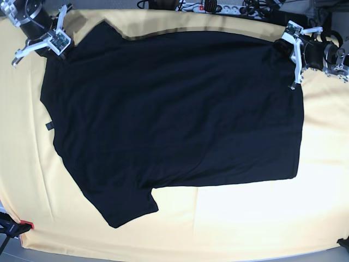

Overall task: Fold the T-shirt properly
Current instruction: 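Pull the grasped shirt edge with both grippers to straighten it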

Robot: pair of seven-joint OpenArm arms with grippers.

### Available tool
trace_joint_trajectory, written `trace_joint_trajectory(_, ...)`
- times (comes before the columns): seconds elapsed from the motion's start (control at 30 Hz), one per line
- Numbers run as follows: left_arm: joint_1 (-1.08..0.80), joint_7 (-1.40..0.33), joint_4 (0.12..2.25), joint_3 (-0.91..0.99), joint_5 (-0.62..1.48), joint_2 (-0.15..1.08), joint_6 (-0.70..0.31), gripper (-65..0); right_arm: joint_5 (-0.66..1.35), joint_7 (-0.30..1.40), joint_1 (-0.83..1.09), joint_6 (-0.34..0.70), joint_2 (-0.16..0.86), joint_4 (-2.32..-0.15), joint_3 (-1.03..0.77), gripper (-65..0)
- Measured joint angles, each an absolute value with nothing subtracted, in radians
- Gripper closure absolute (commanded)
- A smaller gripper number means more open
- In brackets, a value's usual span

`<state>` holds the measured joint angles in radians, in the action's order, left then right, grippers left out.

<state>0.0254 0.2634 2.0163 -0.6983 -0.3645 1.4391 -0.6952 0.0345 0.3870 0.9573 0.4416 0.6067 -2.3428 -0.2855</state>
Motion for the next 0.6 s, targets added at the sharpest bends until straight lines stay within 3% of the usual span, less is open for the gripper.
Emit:
trace_joint_trajectory(0.2, 0.095, 0.114, 2.016, -0.698, -0.357, 1.357, -0.694, 0.0, 0.082, 0.335, 0.809, 0.480, 0.649, -2.330, -0.286, 0.0)
trace_joint_trajectory(0.3, 0.112, 0.029, 2.015, -0.698, -0.315, 1.321, -0.636, 0.0, 0.165, 0.329, 0.728, 0.516, 0.659, -2.233, -0.284, 0.0)
trace_joint_trajectory(0.6, 0.119, 0.007, 1.872, -0.698, -0.356, 1.217, -0.493, 0.0, 0.309, 0.321, 0.540, 0.624, 0.661, -2.001, -0.278, 0.0)
